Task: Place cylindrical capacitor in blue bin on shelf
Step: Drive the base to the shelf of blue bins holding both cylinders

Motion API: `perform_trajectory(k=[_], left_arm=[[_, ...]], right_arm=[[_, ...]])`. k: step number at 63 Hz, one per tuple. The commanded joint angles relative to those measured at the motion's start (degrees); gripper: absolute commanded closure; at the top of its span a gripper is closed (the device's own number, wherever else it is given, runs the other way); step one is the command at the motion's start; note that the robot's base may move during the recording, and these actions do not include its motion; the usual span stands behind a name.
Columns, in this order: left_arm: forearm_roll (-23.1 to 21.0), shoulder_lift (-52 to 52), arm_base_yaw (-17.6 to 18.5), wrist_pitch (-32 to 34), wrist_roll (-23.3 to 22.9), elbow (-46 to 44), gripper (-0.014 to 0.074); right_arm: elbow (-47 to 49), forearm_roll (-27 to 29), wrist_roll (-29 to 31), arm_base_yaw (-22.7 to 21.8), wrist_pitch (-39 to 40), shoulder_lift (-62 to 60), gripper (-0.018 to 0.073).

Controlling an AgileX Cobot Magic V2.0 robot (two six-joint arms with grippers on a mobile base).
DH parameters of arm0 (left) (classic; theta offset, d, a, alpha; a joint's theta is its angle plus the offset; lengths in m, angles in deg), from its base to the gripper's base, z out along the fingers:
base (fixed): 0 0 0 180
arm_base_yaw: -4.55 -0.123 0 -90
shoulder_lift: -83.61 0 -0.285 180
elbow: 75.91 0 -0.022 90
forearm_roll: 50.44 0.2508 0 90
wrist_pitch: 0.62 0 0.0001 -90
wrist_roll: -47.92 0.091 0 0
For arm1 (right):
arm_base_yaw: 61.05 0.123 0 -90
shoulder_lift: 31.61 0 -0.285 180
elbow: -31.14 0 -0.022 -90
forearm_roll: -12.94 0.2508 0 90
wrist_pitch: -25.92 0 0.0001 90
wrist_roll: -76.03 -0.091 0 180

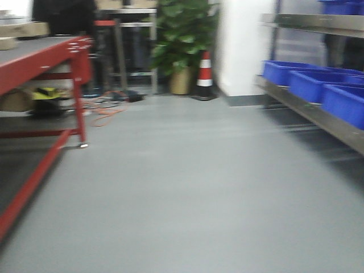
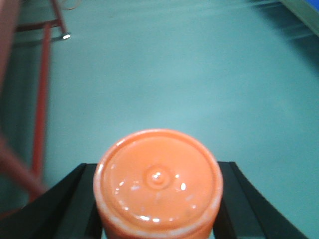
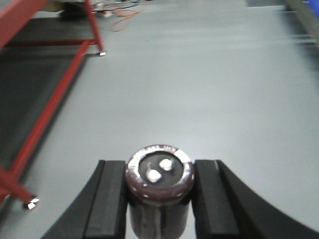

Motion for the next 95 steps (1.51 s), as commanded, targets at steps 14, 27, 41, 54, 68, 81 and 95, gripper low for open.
perform_trajectory(k=[14,27,41,54,68,81,95], left_arm=[[-0.2,0.3,-0.3,1.1,-0.2,0.0,0.0708],[-0.2,0.3,-0.3,1.1,-0.2,0.0,0.0708],[-0.2,0.3,-0.3,1.1,-0.2,0.0,0.0708],[-0.2,0.3,-0.3,1.1,-0.2,0.0,0.0708],[-0.2,0.3,-0.3,1.1,-0.2,0.0,0.0708],[-0.2,0.3,-0.3,1.1,-0.2,0.0,0.0708],[-0.2,0.3,-0.3,1.1,-0.2,0.0,0.0708]], right_arm=[[0.5,-0.1,0.1,0.1,1.7,-0.1,0.0713],[0.5,-0.1,0.1,0.1,1.7,-0.1,0.0713],[0.5,-0.1,0.1,0.1,1.7,-0.1,0.0713],[0.5,-0.1,0.1,0.1,1.7,-0.1,0.0713],[0.5,-0.1,0.1,0.1,1.7,-0.1,0.0713],[0.5,-0.1,0.1,0.1,1.7,-0.1,0.0713],[0.5,-0.1,0.1,0.1,1.7,-0.1,0.0713]])
